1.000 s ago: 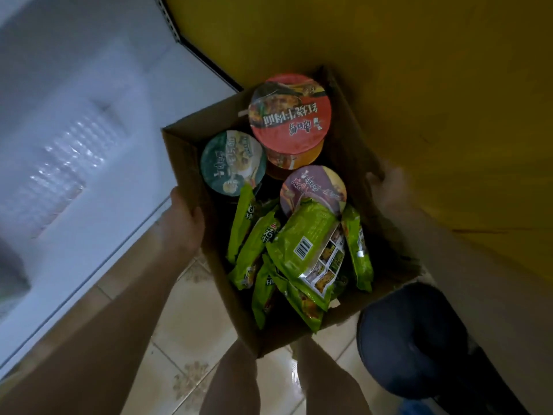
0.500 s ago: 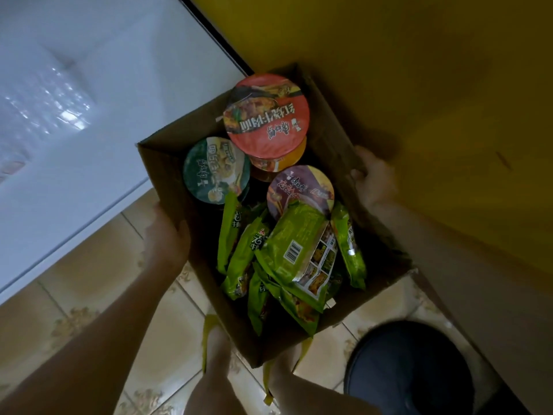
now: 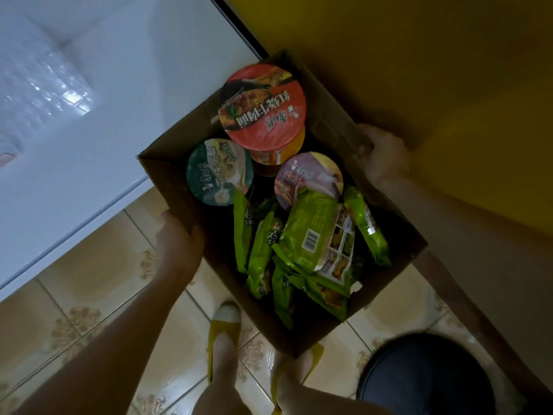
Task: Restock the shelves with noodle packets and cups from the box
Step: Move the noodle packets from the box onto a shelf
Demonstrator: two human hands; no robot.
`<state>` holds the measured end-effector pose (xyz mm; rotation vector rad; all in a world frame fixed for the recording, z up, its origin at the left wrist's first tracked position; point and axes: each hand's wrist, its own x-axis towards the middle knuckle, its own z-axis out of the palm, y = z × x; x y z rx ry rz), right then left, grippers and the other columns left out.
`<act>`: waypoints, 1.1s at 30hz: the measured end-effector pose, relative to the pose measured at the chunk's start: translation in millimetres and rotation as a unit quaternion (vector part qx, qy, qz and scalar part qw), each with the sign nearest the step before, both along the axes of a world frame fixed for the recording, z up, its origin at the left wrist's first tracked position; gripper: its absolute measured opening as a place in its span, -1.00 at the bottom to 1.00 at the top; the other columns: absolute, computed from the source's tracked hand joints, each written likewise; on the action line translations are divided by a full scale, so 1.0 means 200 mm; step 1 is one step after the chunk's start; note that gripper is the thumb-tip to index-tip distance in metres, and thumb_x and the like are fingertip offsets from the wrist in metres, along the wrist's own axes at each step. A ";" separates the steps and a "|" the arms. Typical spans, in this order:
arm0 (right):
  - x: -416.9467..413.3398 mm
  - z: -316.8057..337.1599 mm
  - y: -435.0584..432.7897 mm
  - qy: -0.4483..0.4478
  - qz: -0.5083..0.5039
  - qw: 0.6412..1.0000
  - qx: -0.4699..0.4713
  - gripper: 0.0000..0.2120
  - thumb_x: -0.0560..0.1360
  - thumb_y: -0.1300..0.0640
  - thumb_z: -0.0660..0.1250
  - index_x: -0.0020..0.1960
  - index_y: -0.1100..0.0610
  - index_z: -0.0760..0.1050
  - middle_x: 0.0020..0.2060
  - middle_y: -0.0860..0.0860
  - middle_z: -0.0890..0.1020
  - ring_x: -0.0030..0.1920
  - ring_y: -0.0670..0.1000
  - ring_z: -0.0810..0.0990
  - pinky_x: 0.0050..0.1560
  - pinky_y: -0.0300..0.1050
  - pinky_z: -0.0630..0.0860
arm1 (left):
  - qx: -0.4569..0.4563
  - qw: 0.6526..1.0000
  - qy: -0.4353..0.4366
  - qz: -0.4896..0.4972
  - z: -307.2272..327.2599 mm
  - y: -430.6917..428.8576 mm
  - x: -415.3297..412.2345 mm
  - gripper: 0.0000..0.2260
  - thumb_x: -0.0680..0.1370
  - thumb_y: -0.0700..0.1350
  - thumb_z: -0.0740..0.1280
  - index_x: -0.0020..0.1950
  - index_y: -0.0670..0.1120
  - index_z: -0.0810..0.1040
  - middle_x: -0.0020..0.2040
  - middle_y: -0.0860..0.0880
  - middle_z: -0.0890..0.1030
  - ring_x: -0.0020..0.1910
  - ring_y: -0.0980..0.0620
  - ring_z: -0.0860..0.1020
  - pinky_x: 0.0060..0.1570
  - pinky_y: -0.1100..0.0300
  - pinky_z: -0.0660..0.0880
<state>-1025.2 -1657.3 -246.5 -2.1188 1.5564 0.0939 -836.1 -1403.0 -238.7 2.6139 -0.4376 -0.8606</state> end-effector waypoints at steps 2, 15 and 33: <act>0.03 0.00 -0.04 -0.002 -0.005 1.000 -0.006 -0.58 0.54 0.26 0.13 0.36 0.00 0.37 0.24 0.15 0.53 0.24 0.23 0.47 0.22 0.07 0.43 | 0.002 1.000 0.003 0.001 0.00 -0.02 -0.02 -0.70 0.55 -0.27 0.22 0.24 -0.33 0.28 0.04 -0.35 0.54 -0.07 -0.30 0.55 -0.19 -0.04 0.51; 0.07 -0.02 -0.09 -0.006 -0.052 0.998 -0.040 -0.66 0.55 0.25 0.16 0.32 0.12 0.41 0.22 0.20 0.53 0.24 0.22 0.47 0.16 0.04 0.44 | 0.001 1.000 -0.002 -0.004 0.00 -0.12 -0.04 -0.68 0.57 -0.27 0.20 0.28 -0.35 0.24 0.09 -0.33 0.51 0.02 -0.28 0.52 -0.18 0.05 0.41; -0.36 0.08 0.36 0.078 0.029 0.994 0.065 -0.65 0.55 0.01 0.21 0.13 0.30 0.41 0.04 0.27 0.56 0.06 0.26 0.55 -0.08 0.04 0.46 | -0.054 0.726 -0.185 -0.660 0.04 -0.20 -0.43 -0.44 0.06 -0.36 0.55 0.05 -0.30 0.59 0.15 -0.35 0.54 0.14 -0.33 0.53 0.01 -0.29 0.46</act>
